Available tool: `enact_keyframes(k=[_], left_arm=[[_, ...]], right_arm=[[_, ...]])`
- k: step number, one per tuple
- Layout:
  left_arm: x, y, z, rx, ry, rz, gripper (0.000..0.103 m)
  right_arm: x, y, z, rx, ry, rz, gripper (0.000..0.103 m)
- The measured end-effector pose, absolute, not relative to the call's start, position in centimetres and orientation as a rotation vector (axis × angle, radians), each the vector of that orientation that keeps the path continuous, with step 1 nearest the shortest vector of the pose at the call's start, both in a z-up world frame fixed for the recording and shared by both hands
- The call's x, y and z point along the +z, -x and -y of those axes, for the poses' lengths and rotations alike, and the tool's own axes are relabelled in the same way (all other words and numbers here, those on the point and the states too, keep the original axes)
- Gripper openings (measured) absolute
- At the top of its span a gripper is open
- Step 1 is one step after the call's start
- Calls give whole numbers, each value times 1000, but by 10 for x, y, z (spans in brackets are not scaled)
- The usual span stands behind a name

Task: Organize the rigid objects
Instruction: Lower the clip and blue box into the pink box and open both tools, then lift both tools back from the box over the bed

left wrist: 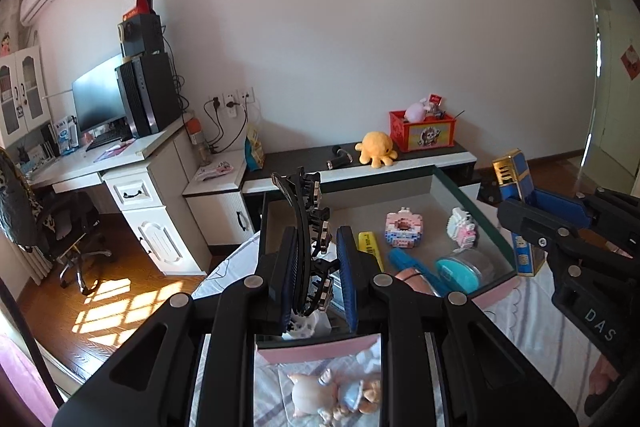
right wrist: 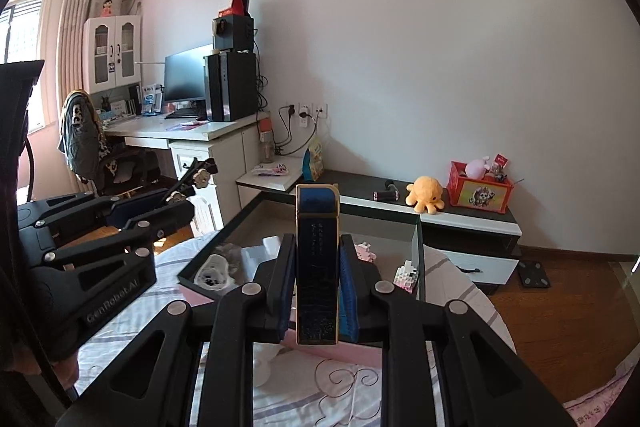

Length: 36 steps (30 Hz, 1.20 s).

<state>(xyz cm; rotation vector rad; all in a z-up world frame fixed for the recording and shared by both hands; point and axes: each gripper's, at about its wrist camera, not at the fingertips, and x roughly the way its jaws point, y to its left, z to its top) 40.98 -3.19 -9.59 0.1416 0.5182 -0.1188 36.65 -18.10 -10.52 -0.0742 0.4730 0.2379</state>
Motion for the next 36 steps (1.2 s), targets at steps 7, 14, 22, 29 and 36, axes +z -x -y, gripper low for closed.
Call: enact_keyframes(k=[7,14,22,29,36], left_arm=[[-140,-472,27,-104,-143,-638,19],[-164,-490,21,-78,-135,-681,20],[-147,-468,8,-71,-82,-634,67],[-102,-398,1,-76,-48,-486,100],[-62,-302,-5,-61,-40,-355,103]], right_arm=[[-150,-430,199,209,61,-612,21],[-176,-454,200,196,76,-675,21],[-164,-439,196,210,59,-636,42],[-124,-383,188,226,20,-537,81],[-82,-294,176,241,-12,-414,86]])
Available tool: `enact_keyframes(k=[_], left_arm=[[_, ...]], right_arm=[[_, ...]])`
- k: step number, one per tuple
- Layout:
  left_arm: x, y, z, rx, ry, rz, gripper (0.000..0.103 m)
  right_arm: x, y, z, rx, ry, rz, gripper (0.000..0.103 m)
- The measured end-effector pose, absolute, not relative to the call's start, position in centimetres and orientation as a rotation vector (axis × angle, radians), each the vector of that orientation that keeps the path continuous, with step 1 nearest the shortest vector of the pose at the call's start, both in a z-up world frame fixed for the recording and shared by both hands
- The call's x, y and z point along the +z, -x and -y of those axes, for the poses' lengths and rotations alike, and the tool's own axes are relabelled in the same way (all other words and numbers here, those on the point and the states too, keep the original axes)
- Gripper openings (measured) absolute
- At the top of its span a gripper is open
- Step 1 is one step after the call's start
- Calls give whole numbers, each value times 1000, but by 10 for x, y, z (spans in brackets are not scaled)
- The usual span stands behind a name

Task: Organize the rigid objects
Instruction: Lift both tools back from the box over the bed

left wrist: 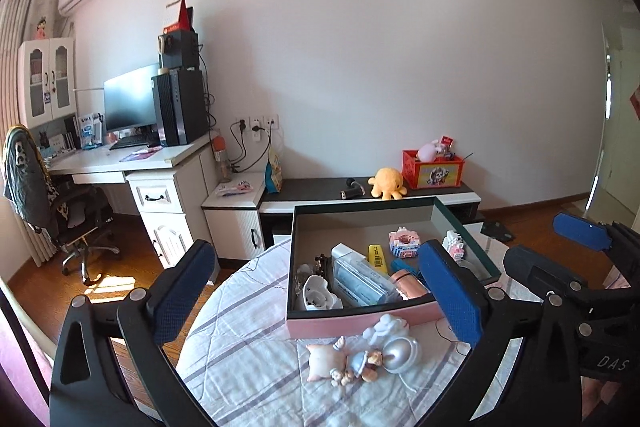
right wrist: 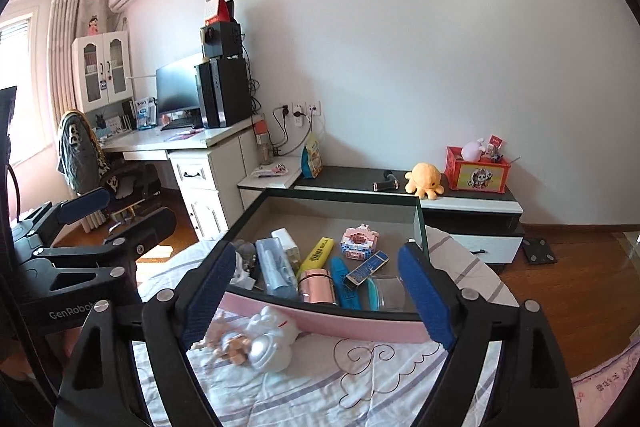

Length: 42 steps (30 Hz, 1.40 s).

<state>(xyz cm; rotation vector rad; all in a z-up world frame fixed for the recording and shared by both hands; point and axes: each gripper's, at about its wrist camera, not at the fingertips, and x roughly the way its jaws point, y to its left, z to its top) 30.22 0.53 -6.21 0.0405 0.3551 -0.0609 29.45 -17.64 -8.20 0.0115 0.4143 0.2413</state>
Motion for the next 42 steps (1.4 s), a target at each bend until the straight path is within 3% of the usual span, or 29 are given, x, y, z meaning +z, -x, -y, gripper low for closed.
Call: enact_keyframes(k=[2,3,20,42], left_arm=[[-53,-275,-7,-59,-28,-326,103],[-49,-261,-9,-60,-22,-305,103],[-19,-110,-16,-59,-9,-127,103],[-29,-121,-16,-42,-12,-168,103]], right_arm=[[-72,-270,172,227,-9,-384,102],[-68,-255,171,224,-12,-355,103],[-25,-104,161,131,13,-157,103],[-31,-104,157,123,21,-190,103]])
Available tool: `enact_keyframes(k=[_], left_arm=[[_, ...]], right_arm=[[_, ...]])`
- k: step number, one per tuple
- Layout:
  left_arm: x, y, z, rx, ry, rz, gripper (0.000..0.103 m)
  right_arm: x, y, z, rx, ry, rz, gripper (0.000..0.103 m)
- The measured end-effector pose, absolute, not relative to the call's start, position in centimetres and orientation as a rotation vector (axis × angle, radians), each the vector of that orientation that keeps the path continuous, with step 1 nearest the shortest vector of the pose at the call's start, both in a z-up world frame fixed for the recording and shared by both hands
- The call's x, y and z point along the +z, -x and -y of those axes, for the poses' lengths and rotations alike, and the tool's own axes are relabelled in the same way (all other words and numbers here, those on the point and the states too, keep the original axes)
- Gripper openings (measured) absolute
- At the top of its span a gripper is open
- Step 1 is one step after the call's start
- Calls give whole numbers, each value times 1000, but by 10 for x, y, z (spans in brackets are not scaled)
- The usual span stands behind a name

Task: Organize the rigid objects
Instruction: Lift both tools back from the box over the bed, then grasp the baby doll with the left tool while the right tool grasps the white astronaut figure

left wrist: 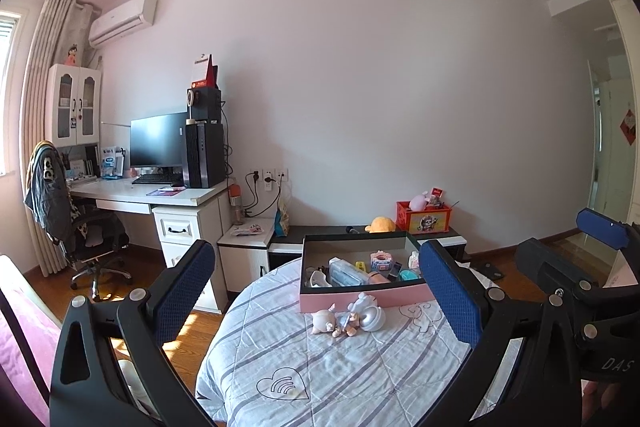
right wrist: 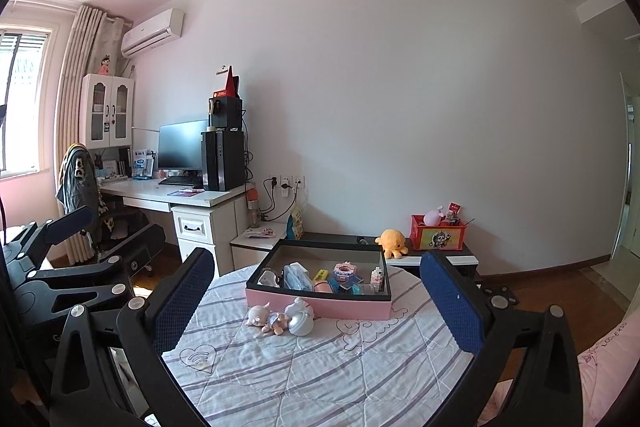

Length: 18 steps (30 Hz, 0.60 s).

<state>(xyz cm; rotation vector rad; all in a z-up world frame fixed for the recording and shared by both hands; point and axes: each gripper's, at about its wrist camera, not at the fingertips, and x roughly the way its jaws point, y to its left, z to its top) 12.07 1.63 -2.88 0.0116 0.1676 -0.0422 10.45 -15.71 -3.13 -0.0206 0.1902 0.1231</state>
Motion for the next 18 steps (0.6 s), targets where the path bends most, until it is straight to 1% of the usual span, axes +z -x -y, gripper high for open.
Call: enact_keyframes(k=[7,18], left_arm=[[-66,-168,-20,-57,-17,-313,103],[-170,-265,-27,-95,21,-667,103]], right_arm=[[-63,-145,156,127,19,-299,103],[-152,-236,152,135,27,-574,103]])
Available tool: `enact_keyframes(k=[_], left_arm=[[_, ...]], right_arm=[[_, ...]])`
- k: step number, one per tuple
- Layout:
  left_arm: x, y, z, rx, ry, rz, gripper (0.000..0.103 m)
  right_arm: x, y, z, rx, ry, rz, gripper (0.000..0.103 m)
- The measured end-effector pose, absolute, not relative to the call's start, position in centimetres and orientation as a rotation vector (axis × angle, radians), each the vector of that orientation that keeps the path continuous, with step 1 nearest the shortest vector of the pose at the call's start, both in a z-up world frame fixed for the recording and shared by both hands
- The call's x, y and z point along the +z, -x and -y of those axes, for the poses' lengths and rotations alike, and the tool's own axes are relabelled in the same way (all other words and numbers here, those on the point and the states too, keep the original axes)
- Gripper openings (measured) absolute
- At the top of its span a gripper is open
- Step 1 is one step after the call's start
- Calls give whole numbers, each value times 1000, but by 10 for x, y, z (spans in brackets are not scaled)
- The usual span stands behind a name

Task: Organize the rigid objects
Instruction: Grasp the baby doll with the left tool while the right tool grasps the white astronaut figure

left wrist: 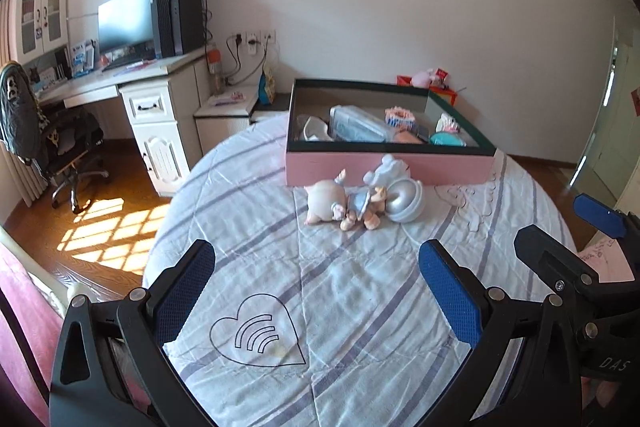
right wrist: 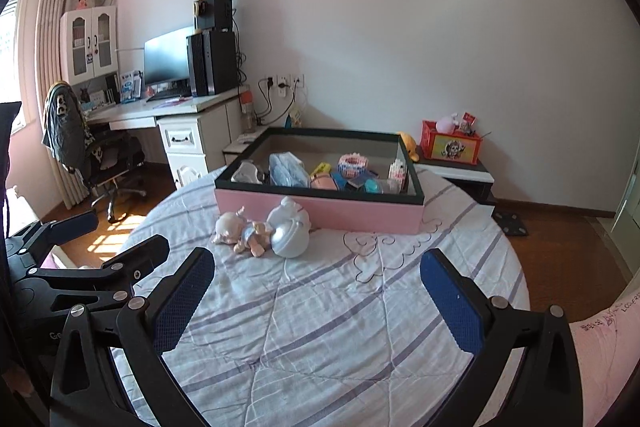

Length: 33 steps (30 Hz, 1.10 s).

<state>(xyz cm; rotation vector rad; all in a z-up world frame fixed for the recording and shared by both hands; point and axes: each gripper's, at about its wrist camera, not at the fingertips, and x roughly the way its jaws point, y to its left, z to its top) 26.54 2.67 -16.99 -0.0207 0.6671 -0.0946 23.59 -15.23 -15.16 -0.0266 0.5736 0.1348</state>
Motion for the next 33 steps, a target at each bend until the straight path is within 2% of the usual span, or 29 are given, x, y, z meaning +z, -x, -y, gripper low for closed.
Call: enact_keyframes(k=[9,21,23,25,33], left_arm=[[-212,-337,-7,-133,-27,-791,103],[-227,-407,6,-155,-60,-860,103],[-231,-411,8,-172,-66,-880,94],[-234,-412,7,-188,-64,-893,79],[-228,-380,-27,-86,-49,-857,79]], right_arm=[[-199,-299,170,153,-15,-734,103],[-222,-342,176,163,-13,-836,103],[-223,-345,175,160,-9,-841,103],[-223,-347,174,172,-14,-846,103],[-218,-357,154,199,13,-841,103]])
